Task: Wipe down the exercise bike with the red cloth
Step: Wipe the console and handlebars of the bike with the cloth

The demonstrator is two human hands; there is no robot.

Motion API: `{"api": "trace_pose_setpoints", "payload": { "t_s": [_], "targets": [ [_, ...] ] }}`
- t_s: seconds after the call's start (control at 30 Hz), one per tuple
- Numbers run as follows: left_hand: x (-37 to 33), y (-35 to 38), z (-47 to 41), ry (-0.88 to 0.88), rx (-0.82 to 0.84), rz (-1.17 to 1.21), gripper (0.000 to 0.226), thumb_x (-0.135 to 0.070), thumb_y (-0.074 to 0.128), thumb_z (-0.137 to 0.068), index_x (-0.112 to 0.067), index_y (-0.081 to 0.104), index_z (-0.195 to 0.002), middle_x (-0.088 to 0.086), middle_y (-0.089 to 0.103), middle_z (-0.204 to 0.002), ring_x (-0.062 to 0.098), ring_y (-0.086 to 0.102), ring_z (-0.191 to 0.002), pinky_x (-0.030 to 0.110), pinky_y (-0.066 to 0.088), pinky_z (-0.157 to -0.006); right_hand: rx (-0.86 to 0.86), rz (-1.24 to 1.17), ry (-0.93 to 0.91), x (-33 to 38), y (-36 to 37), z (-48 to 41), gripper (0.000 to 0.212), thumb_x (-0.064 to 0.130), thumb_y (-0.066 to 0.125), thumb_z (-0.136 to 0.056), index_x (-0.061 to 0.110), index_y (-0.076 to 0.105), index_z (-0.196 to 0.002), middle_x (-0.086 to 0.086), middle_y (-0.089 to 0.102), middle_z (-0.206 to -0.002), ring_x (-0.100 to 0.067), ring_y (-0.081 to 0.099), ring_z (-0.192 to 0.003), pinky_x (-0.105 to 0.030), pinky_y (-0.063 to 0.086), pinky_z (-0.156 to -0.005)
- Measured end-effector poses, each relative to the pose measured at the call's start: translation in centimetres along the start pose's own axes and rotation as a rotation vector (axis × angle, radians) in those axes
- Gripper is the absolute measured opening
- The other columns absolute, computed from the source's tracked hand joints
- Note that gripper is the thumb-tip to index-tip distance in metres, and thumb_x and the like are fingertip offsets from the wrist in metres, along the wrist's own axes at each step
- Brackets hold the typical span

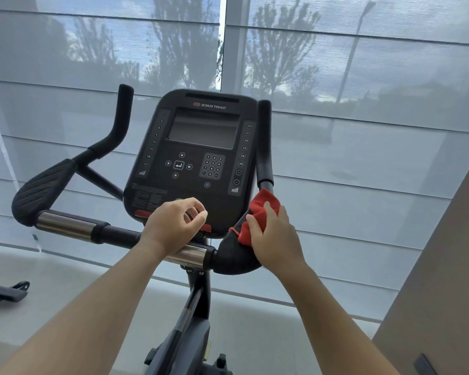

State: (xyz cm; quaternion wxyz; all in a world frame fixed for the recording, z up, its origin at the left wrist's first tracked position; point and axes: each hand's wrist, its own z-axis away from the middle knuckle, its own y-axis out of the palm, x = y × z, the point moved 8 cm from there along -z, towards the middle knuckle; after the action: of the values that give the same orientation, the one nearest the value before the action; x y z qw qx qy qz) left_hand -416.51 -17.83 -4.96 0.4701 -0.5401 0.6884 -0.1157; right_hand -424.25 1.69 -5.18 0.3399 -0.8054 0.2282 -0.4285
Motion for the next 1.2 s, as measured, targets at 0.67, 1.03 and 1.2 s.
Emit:
{"api": "trace_pose_setpoints", "payload": {
  "t_s": [0.67,1.03,1.2],
  "targets": [
    [-0.2,0.4,0.2,0.034,0.046,-0.049,0.015,-0.039,0.051,-0.088,-0.032,0.063,-0.084,-0.017,0.062,-0.074,0.001,0.058,-0.066,0.030,0.052,-0.063,0.023,0.080,0.078,1.3,0.5,1.7,0.057,0.044,0.036,-0.097,0.012,0.029,-0.143,-0.018,0.017,-0.151,-0.040,0.024,-0.133,-0.045,0.026,-0.110],
    [0.3,0.9,0.1,0.010,0.112,-0.036,0.017,-0.044,0.048,-0.089,-0.033,0.060,-0.088,-0.017,0.061,-0.075,0.004,0.060,-0.074,0.033,0.055,-0.069,-0.086,0.120,0.032,2.1,0.9,3.4,0.055,0.043,0.036,-0.096,0.009,0.035,-0.139,-0.017,0.020,-0.152,-0.039,0.020,-0.135,-0.047,0.023,-0.111],
    [0.4,1.0,0.1,0.006,0.122,-0.045,0.017,-0.043,0.048,-0.089,-0.033,0.061,-0.089,-0.017,0.061,-0.075,0.005,0.059,-0.076,0.031,0.053,-0.069,-0.041,0.140,0.063,2.4,0.7,2.1,0.054,0.044,0.036,-0.096,0.009,0.036,-0.137,-0.017,0.018,-0.152,-0.039,0.020,-0.134,-0.048,0.027,-0.108]
  ]
}}
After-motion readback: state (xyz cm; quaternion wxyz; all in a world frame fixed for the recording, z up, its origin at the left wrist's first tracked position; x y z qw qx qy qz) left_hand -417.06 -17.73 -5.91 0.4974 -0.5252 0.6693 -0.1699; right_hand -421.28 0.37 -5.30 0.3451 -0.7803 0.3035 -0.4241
